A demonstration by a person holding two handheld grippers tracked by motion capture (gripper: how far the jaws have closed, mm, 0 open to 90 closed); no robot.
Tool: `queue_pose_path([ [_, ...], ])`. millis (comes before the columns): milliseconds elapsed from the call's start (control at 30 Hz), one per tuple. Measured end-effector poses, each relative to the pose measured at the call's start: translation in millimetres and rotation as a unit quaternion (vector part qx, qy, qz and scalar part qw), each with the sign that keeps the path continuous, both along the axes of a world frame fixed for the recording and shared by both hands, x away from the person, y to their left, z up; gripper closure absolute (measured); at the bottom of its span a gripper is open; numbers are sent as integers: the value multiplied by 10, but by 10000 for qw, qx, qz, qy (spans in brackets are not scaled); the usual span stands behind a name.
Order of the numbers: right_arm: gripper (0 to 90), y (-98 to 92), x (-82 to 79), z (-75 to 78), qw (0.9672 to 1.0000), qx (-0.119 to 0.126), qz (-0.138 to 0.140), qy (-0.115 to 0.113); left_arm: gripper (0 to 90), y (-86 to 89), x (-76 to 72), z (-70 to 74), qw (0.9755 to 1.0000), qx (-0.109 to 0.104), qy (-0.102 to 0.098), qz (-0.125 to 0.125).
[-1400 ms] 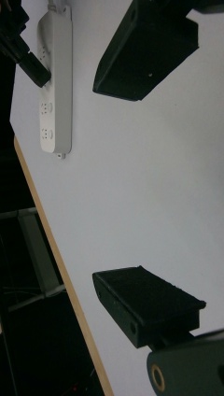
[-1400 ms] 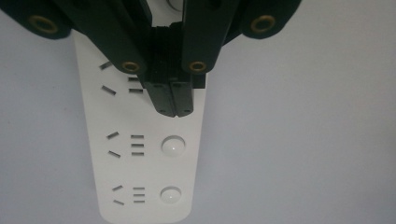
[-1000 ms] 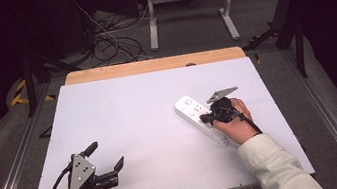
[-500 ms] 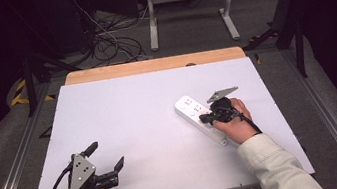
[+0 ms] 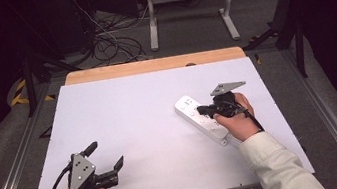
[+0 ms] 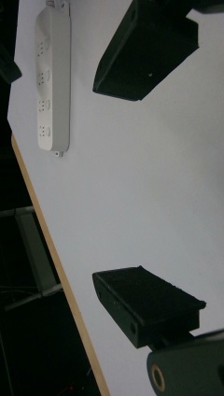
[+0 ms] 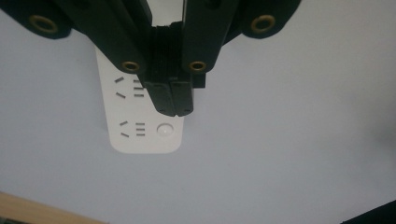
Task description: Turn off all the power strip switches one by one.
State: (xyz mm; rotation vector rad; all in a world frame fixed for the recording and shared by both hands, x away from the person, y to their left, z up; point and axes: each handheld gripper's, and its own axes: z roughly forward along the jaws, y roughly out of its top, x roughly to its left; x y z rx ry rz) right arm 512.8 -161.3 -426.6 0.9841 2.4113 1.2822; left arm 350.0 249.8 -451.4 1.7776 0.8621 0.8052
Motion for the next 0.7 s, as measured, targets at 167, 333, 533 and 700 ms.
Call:
queue_pose_path([
  [167, 900, 50, -30, 33, 9998, -70, 156, -131, 106, 0, -16, 9, 10000, 28, -49, -8],
  [333, 900, 65, -14, 59, 9997, -10, 85, -249, 106, 1, -17, 10, 10000, 57, -53, -9],
  [533, 900, 111, 65, 59, 9998, -4, 101, -181, 106, 3, -11, 9, 10000, 62, -58, -4],
  [700, 900, 172, 167, -41, 9997, -203, 147, -66, 105, 1, -15, 8, 10000, 61, -47, 11],
])
